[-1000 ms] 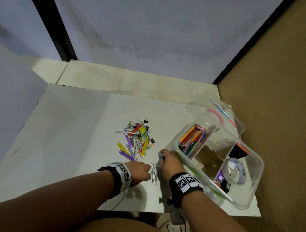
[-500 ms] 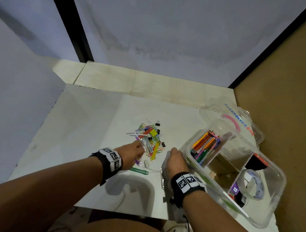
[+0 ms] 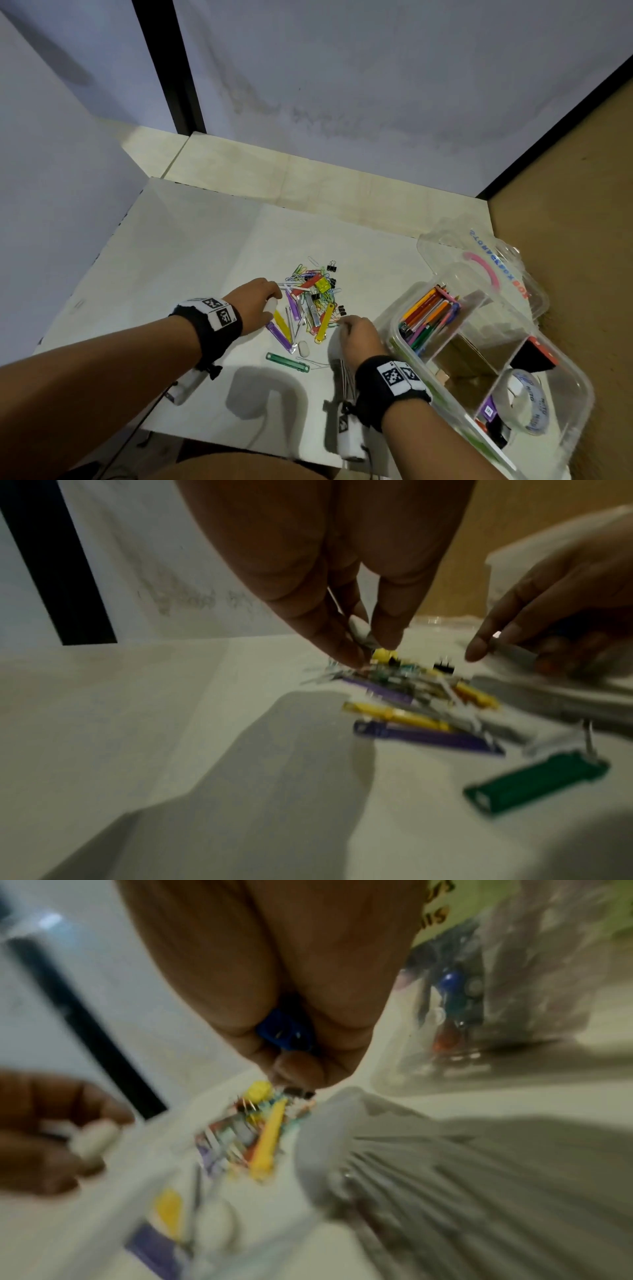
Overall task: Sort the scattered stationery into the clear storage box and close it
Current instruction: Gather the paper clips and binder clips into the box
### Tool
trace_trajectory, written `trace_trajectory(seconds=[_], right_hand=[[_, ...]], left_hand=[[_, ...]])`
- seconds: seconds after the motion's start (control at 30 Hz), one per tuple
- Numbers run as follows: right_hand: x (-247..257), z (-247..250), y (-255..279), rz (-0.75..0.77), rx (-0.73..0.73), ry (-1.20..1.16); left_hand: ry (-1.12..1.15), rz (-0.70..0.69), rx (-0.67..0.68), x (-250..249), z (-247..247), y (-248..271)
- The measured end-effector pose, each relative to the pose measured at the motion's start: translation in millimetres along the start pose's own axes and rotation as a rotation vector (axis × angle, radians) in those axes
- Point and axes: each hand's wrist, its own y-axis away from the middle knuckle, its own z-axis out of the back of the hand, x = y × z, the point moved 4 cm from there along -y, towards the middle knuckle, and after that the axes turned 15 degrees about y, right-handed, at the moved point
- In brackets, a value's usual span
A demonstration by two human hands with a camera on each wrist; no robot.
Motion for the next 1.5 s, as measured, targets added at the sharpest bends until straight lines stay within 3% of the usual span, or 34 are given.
trace_trajectory(seconds=[0.13, 0.2, 0.3, 0.4, 0.57, 0.73, 0.93, 1.03, 1.2, 1.3, 1.37, 1.43, 1.5], right_hand=[[19, 13, 15, -0.153, 0.173, -0.868], [30, 27, 21, -0.161, 0.235, -1.123], [34, 38, 25, -0.130, 0.280, -1.203], [27, 42, 31, -0.160, 0.332, -1.362], [19, 37, 33, -0.198, 0.413, -1.493], [19, 42, 40, -0.118, 0.464, -1.611], [2, 63, 50, -0.094, 0.343, -1.556], [-24, 86, 58, -0.121, 0.215, -1.503], [-94, 130, 79, -0.165, -0.084, -1.416], [-141, 139, 97, -0.279, -0.149, -1.139], [-167, 138, 105, -0.364, -0.135, -0.812], [-182, 130, 107, -0.400, -0.058, -0.465], [-188, 118, 107, -0.445, 0.031, -0.269]], left_hand=[[0.089, -0.015, -0.019, -26, 9, -5], [0.177, -0.020, -0.040, -39, 14, -7], [0.364, -0.052, -0.076, -59, 22, -7], [0.506, -0.117, -0.030, -85, 22, 1], [0.483, -0.253, 0.007, -119, 13, 14], [0.423, -0.263, -0.024, -134, 2, 20], [0.362, -0.300, -0.110, -152, -4, 20], [0.399, -0.297, -0.145, -156, -4, 14], [-0.031, -0.399, 0.038, -161, -14, 5], [-0.182, -0.467, 0.123, -172, -24, 4], [-0.219, -0.434, 0.145, -180, -32, 1], [-0.235, -0.374, 0.178, -180, -40, -5], [-0.245, -0.330, 0.221, -178, -48, -10]])
